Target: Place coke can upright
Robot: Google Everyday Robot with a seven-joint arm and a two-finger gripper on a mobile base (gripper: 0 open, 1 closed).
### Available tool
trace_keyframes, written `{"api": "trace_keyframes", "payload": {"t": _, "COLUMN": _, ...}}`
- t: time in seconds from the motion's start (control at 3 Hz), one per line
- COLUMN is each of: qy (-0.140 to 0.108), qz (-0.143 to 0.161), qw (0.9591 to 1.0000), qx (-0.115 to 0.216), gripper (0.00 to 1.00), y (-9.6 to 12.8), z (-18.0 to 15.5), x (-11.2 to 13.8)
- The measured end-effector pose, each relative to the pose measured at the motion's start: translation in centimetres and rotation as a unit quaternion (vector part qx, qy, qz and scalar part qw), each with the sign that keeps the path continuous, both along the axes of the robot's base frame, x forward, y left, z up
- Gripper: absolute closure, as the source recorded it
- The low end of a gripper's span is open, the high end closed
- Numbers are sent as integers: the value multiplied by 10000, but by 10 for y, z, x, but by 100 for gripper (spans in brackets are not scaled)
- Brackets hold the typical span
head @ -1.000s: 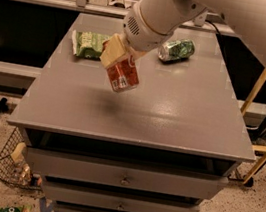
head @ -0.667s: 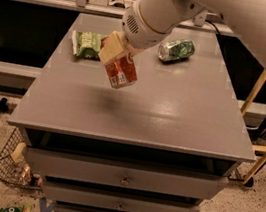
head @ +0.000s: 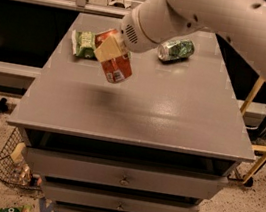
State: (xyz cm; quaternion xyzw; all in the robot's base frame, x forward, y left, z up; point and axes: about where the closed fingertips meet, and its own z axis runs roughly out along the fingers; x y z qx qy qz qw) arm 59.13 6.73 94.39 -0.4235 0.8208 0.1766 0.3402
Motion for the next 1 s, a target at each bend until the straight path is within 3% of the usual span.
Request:
{"api": "trace_keyframes", "payload": {"t": 0.33, "qy": -364, "qz": 71, "qw": 9989, "qx": 301, "gripper": 100, "y": 4, "z": -21, "x": -3}}
{"api": "trace_keyframes", "payload": {"t": 0.67, "qy": -751, "qz": -2, "qw": 9940, "qx": 789, "gripper": 100, "y": 11, "z": -26, "x": 7}}
{"api": "trace_keyframes", "payload": {"t": 1.0, "qy": -1069, "qz": -76, "qw": 9862, "qx": 1264, "gripper": 100, "y": 11, "z": -16, "x": 14}}
